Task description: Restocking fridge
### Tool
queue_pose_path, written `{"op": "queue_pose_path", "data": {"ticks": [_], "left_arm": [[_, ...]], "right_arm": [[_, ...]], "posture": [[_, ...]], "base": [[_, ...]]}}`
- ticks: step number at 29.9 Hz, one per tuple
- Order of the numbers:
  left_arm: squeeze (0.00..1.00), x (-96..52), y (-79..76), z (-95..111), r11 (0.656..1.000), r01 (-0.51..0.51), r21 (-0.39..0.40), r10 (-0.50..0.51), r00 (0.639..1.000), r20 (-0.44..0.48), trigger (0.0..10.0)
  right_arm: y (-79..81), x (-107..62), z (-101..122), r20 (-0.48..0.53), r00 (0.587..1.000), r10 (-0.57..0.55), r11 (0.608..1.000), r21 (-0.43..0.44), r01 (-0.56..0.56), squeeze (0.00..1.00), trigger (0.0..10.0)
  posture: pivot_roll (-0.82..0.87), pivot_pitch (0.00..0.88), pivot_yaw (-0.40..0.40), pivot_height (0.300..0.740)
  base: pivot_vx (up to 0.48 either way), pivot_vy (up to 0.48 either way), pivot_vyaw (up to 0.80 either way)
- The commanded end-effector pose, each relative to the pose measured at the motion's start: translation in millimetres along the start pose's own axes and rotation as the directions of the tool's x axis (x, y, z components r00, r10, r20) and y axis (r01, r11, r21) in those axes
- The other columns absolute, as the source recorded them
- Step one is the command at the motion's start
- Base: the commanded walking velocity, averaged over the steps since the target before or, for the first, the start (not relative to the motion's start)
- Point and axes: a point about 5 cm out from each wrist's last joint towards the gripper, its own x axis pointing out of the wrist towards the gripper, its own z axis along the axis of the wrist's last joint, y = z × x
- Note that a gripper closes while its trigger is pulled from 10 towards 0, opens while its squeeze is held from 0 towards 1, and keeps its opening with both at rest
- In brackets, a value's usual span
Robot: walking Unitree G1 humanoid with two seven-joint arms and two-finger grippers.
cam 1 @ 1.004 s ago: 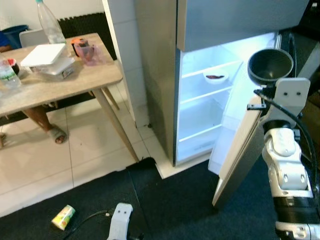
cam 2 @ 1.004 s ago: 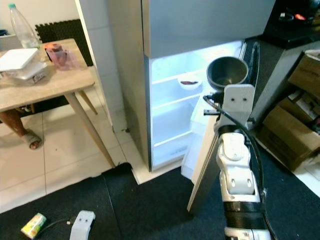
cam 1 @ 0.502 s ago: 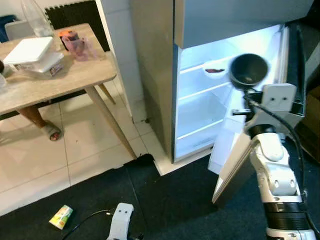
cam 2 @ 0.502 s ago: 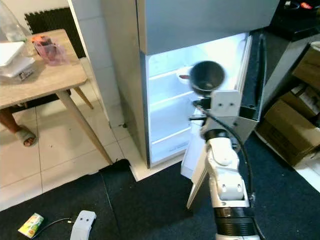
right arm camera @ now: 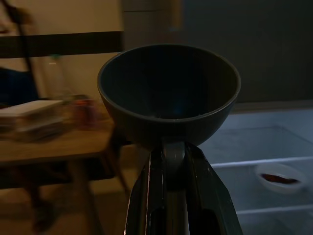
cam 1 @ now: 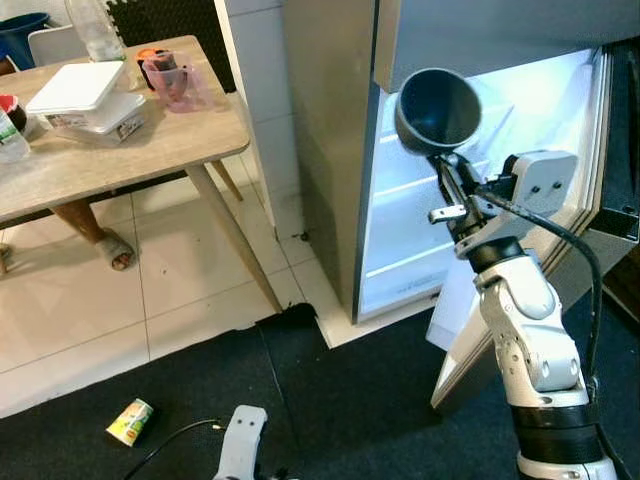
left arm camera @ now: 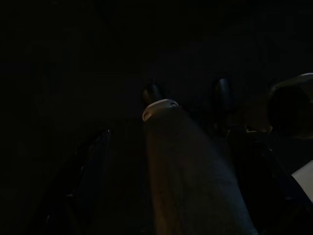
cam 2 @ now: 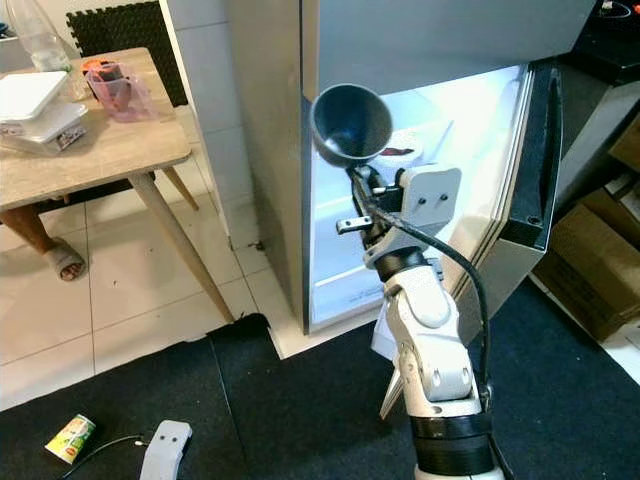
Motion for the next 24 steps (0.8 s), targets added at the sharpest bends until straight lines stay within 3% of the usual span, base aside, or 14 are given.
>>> {"op": "queue_pose_path", "data": {"ticks": [1, 6, 16, 24], "left_arm": [[0.00, -1.7, 0.5, -8, 1.000, 0.007, -0.002, -0.007, 0.999, -0.031, 10.0], [0.00, -1.6, 0.2, -9, 1.000, 0.003, -0.010, -0.004, 0.999, -0.037, 10.0], [0.00, -1.3, -0.1, -9, 1.000, -0.005, -0.015, 0.004, 0.999, -0.035, 10.0], [0.00, -1.3, -0.9, -10, 1.000, 0.001, -0.020, -0.001, 0.999, -0.037, 10.0]], "right_arm": [[3.7, -2.0, 2, 0.000, 1.000, 0.027, 1.000, -0.005, -0.027, 0.00, 10.0], [4.8, -2.9, -2, -0.022, 0.999, 0.037, 0.999, -0.017, -0.037, 0.00, 10.0], [14.0, -4.5, -9, -0.104, 0.987, 0.126, 0.990, -0.043, -0.131, 0.00, 10.0], [10.4, -4.6, -14, -0.179, 0.979, 0.095, 0.988, -0.105, -0.115, 0.00, 10.0]], "posture": [[-0.23, 0.108, 0.037, 0.740], [-0.23, 0.108, 0.036, 0.740], [-0.23, 0.099, 0.030, 0.740], [-0.23, 0.098, 0.031, 0.740]], "base": [[0.000, -0.446, 0.00], [0.000, -0.446, 0.00], [0.000, 0.000, 0.00], [0.000, 0.000, 0.00]]}}
